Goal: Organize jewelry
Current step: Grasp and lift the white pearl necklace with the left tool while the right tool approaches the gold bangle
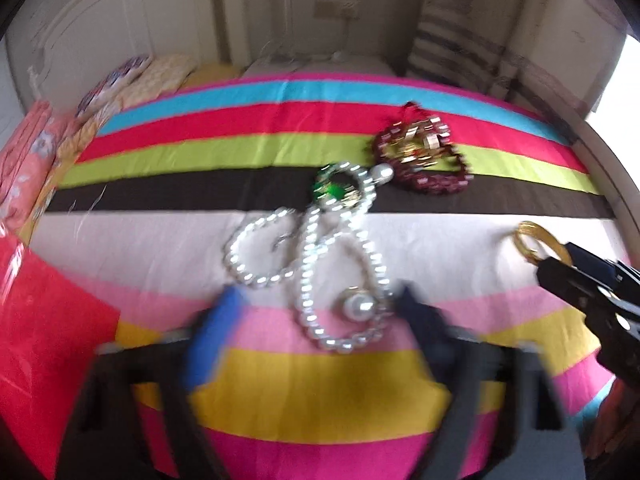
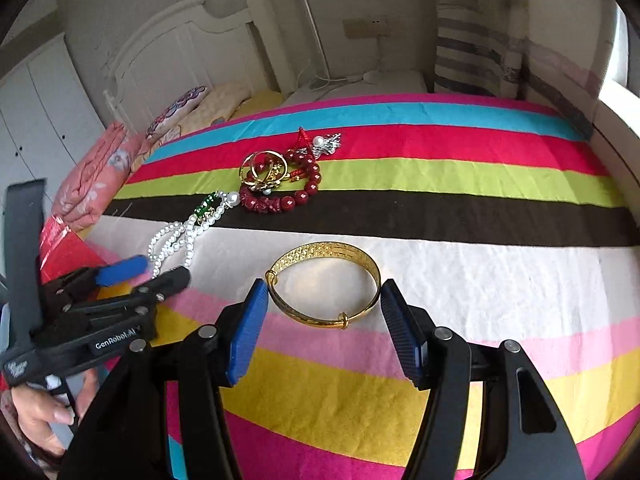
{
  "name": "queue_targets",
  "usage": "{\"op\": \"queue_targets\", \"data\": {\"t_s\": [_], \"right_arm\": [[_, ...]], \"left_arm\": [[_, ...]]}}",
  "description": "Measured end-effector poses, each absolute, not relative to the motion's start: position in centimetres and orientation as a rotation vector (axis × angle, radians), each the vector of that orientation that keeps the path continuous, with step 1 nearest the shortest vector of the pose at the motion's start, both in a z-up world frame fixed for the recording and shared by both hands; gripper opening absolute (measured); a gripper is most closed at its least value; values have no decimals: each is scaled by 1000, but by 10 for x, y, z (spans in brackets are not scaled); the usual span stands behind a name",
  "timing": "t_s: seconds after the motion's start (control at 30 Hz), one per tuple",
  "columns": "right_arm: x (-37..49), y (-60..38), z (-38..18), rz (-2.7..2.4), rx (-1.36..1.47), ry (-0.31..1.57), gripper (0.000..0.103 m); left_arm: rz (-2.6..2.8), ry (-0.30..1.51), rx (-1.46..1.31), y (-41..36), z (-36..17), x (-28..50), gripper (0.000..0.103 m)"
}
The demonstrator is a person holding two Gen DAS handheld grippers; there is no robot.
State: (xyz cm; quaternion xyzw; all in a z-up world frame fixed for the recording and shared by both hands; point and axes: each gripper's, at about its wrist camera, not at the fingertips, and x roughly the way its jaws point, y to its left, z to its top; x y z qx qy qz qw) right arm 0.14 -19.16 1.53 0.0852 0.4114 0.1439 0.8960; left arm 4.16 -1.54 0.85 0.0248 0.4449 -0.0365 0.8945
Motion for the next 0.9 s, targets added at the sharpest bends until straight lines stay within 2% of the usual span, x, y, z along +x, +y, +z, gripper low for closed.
{"op": "queue_targets", "data": {"t_s": [0.03, 0.1, 0.3, 0.37, 0.4, 0.47, 0.53, 0.57, 0.63, 0.9], "right_arm": [[2, -195, 15, 300, 193, 855, 59], [2, -197, 12, 303, 207, 860, 59], [2, -198, 12, 310, 218, 860, 59], [1, -198, 12, 311, 222, 859, 59], [1, -199, 12, 311, 224, 859, 59], [3, -199, 13, 312, 226, 860, 59], [3, -198, 13, 312, 226, 861, 59], [3, -198, 13, 313, 226, 862, 59], [3, -197, 12, 312, 225, 863, 59], [3, -198, 11, 316, 232, 863, 60]], "left_arm": [[-90, 920, 61, -18, 10, 38, 27], [-121, 922, 53, -20, 11, 31, 18], [-169, 860, 27, -10, 17, 10, 17], [-197, 850, 38, -9, 18, 5, 21], [-207, 851, 33, -7, 18, 2, 26], [-208, 838, 25, -3, 21, -4, 62], [-213, 809, 42, -3, 25, -9, 58], [-212, 805, 65, -5, 27, -9, 44], [-225, 805, 69, -7, 30, -6, 31], [-203, 970, -39, -5, 14, 50, 31]]}}
